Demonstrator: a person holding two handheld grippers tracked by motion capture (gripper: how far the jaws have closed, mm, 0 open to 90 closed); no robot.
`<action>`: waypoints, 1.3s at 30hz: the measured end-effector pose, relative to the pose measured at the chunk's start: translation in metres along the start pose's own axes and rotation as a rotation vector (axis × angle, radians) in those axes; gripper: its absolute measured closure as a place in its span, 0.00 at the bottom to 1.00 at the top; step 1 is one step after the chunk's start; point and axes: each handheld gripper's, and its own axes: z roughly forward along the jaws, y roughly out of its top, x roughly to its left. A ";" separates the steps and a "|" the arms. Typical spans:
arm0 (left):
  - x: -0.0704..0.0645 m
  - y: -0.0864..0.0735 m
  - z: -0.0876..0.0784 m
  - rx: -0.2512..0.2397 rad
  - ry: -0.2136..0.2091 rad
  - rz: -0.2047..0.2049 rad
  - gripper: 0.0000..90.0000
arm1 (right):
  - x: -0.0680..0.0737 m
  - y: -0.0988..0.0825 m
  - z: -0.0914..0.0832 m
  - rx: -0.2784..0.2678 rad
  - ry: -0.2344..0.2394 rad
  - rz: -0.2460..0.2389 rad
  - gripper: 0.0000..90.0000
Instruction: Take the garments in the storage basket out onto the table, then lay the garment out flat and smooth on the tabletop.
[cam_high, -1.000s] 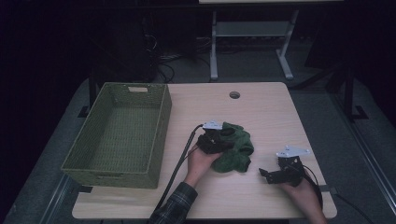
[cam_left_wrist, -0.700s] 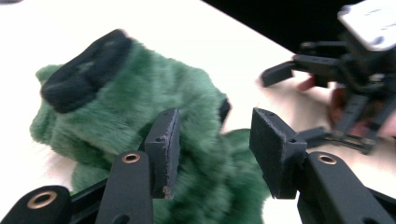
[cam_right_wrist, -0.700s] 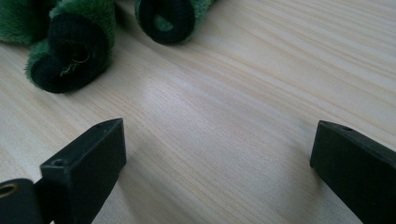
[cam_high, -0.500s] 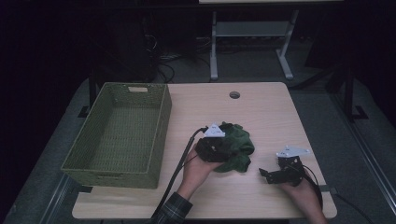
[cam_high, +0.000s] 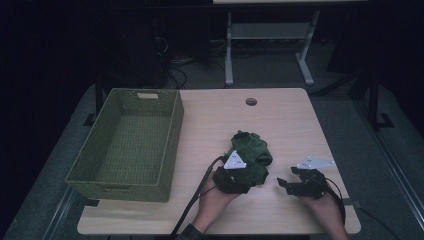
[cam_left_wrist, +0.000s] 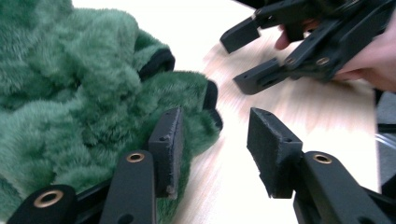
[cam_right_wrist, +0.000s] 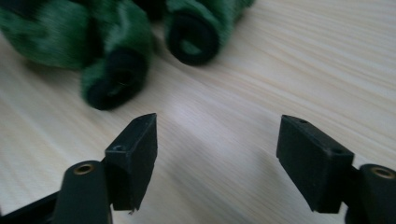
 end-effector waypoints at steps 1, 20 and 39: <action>0.001 -0.001 0.002 0.009 0.010 0.001 0.60 | 0.002 0.001 0.000 -0.003 0.008 -0.004 0.34; 0.027 -0.015 0.023 0.080 0.085 0.000 0.76 | 0.030 0.015 0.015 -0.008 0.165 -0.049 0.47; 0.030 -0.015 0.019 0.062 0.016 -0.051 0.98 | 0.036 0.022 0.032 0.029 0.144 -0.063 0.87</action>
